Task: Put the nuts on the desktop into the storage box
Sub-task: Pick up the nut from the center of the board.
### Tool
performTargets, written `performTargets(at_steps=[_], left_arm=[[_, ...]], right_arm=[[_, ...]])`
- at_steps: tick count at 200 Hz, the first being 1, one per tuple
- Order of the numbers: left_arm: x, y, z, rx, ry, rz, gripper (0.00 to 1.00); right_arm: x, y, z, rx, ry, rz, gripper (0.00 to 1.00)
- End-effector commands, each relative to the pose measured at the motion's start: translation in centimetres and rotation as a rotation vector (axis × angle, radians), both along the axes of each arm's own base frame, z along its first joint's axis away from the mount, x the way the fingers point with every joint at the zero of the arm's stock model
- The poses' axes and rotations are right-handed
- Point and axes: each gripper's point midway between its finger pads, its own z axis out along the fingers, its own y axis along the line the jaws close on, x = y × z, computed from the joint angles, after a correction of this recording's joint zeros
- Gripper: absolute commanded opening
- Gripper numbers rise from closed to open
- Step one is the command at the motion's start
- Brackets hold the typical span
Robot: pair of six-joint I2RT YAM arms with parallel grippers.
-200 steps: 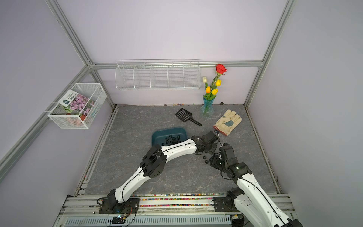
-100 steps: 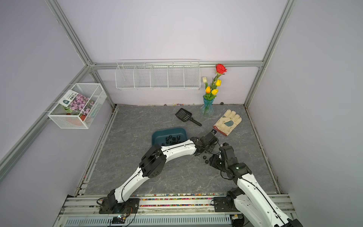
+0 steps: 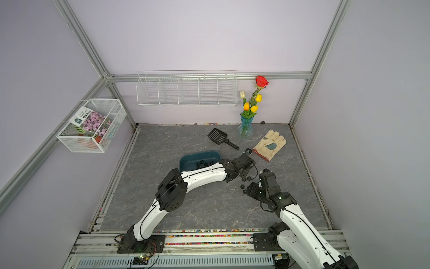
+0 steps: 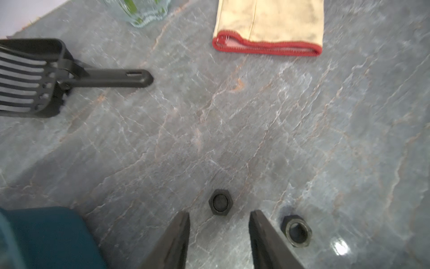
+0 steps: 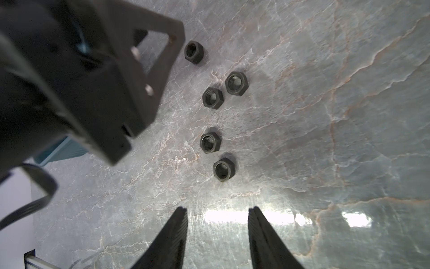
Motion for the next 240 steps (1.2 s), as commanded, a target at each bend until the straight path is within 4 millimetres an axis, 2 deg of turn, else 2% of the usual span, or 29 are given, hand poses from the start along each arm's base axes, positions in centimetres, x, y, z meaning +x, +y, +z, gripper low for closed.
performTargets(at_steps=[1,36,121,173,207,240], left_arm=[[0.3,0.1,-0.4,0.017,-0.001,0.003,0.47],[0.2,-0.2,-2.7,0.011,0.088,-0.011,0.47],[1.1,0.2,-5.8,0.025,0.184,-0.001,0.47],[1.0,-0.2,-6.6,0.020,0.198,-0.008,0.47],[0.7,0.3,-7.3,0.046,0.218,0.001,0.46],[0.5,0.8,-8.4,0.072,0.229,0.010,0.41]], right_arm=[[0.0,0.1,-0.5,0.005,0.005,0.005,0.47],[0.0,0.0,-0.5,0.002,0.002,0.006,0.47],[0.3,0.4,-0.5,0.009,0.009,0.024,0.47],[0.5,0.6,-0.6,0.011,0.013,0.034,0.47],[0.6,0.7,-0.4,0.012,0.009,0.036,0.47],[0.5,0.7,-0.6,0.015,0.012,0.035,0.47]])
